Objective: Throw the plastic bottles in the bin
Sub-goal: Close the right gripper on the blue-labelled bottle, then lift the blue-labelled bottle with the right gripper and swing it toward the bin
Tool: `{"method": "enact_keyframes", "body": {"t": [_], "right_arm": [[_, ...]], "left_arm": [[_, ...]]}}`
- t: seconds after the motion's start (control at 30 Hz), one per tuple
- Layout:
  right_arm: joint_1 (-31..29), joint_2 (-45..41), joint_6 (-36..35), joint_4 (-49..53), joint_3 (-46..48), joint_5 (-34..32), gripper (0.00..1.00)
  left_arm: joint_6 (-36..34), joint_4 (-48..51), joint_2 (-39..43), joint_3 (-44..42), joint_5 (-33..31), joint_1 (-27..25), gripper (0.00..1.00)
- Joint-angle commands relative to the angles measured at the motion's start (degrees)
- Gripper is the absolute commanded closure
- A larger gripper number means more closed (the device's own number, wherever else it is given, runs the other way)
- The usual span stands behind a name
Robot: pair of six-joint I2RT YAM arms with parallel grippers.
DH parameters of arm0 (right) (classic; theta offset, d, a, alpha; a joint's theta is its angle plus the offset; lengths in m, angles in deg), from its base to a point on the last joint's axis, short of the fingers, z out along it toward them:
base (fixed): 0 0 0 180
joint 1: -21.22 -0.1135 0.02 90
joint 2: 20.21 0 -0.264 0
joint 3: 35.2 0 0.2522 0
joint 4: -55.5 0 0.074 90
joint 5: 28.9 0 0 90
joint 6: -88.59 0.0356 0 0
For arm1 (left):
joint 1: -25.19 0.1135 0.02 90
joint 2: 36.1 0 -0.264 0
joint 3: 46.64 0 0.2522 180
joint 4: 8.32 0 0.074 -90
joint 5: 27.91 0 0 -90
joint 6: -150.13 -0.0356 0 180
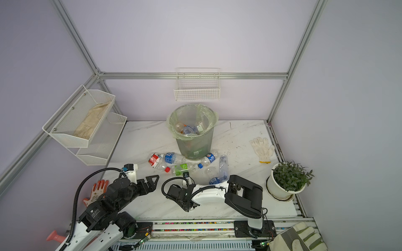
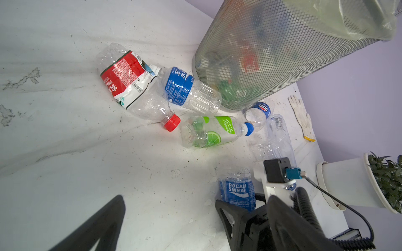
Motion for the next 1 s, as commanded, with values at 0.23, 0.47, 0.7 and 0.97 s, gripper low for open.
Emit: {"method": "enact_keyframes", "body": {"t": [0.23, 0.47, 0.7, 0.97], "right_arm": [[0.34, -0.26, 0.72, 2.44, 2.36, 1.64, 0.45], [0.29, -1.13, 0.63, 2.44, 2.24, 1.46, 0.5], [0.28, -4.67, -0.32, 2.55, 1.2, -0.33, 0.6], [0.29, -13.22, -2.42, 3.2, 1.45, -2.56, 0.89]], "left_arm": [[-0.39, -1.23, -1.45, 0.6, -0.44, 0.23, 0.0], [-0.21, -1.28, -0.81, -0.24, -0.58, 0.17, 0.0], [-0.37, 0.05, 0.92, 0.03, -1.28, 0.17, 0.0], [-0.2, -0.56, 0.65, 0.09, -1.15, 0.08, 0.0]]}}
